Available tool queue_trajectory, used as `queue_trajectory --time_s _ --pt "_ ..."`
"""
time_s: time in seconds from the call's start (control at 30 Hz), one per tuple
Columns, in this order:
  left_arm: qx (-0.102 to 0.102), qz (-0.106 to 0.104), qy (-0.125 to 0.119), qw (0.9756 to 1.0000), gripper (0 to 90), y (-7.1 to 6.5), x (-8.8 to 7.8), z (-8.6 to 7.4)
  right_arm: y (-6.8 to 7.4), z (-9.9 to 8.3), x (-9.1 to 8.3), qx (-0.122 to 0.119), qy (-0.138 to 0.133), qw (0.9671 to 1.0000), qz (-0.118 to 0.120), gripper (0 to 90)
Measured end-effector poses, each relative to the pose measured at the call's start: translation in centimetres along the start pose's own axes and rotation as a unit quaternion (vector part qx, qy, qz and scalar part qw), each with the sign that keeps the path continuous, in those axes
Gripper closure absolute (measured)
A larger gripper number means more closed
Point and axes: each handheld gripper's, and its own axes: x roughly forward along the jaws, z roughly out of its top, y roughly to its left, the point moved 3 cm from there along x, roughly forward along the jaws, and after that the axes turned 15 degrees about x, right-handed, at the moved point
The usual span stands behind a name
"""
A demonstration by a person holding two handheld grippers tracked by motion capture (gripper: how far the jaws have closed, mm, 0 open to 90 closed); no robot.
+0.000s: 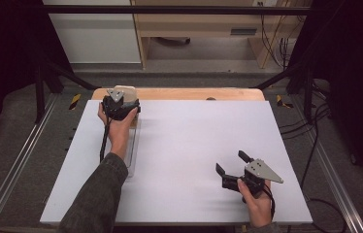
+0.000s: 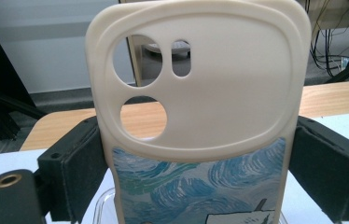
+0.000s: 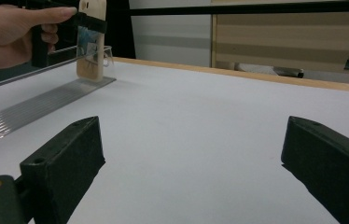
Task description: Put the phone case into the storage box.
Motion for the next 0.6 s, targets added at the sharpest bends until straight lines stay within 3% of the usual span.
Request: queue_trajectory --time_s 0.23,0.6 --pt "-0.002 -0.002 0.011 0.9999 9.7 0.01 0.4 -0.43 -0.04 0.0 0.0 0.0 0.0 1.0 0.0 5.5" --pt "-0.004 -0.002 0.009 0.9999 9.7 -0.08 0.62 -0.48 -0.01 -0.04 0.05 -0.002 0.002 1.0 0.001 5.5"
